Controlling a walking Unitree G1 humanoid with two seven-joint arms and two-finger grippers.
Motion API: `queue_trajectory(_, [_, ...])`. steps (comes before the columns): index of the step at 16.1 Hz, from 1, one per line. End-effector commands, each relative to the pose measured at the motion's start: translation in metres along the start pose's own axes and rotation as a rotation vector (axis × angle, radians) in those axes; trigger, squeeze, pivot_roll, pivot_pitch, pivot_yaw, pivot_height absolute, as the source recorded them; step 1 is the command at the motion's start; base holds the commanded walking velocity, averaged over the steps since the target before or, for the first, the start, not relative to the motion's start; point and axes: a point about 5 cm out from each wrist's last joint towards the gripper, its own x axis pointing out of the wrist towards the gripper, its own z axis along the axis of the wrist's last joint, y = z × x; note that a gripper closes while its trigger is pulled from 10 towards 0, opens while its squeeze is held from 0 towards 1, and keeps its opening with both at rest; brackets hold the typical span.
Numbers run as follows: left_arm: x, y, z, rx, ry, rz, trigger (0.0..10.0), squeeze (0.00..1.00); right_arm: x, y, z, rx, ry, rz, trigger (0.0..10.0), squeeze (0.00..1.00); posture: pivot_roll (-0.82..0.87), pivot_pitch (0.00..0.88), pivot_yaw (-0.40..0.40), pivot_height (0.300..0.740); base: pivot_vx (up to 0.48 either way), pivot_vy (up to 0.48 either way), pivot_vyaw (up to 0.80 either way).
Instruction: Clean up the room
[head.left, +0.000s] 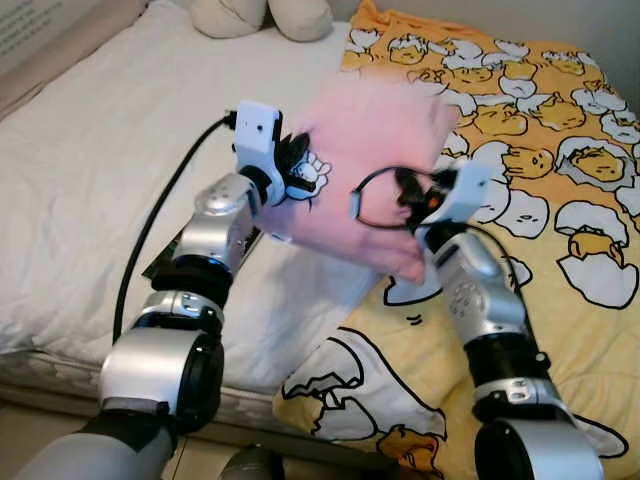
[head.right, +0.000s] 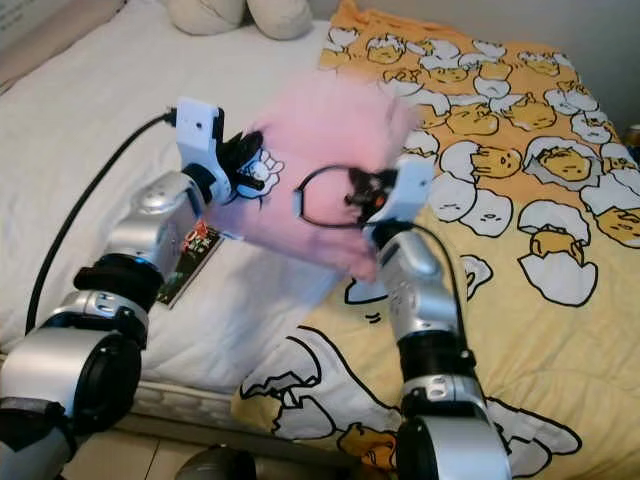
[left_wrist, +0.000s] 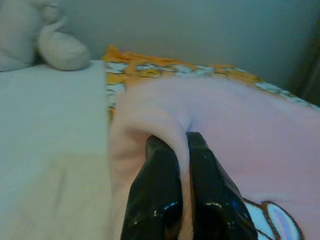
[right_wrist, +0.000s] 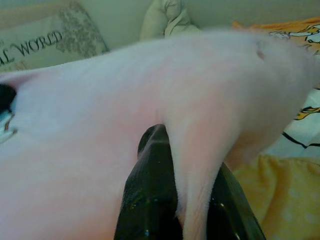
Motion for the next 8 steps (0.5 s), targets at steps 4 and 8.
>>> queue_trajectory(4, [-0.006, -0.013, -0.018, 0.027, -0.026, 0.117, 10.0, 0.0, -0.013, -0.022, 0.001, -0.063, -0.037, -0.104, 10.0, 0.0, -0.05, 0.0, 0.031, 0.74, 0.0, 0.48, 0.0])
queue_trajectory(8, [-0.005, -0.025, -0.017, 0.058, -0.062, 0.09, 10.0, 0.0, -0.014, -0.024, 0.0, -0.087, -0.024, -0.108, 10.0, 0.0, -0.05, 0.0, 0.024, 0.74, 0.0, 0.48, 0.0])
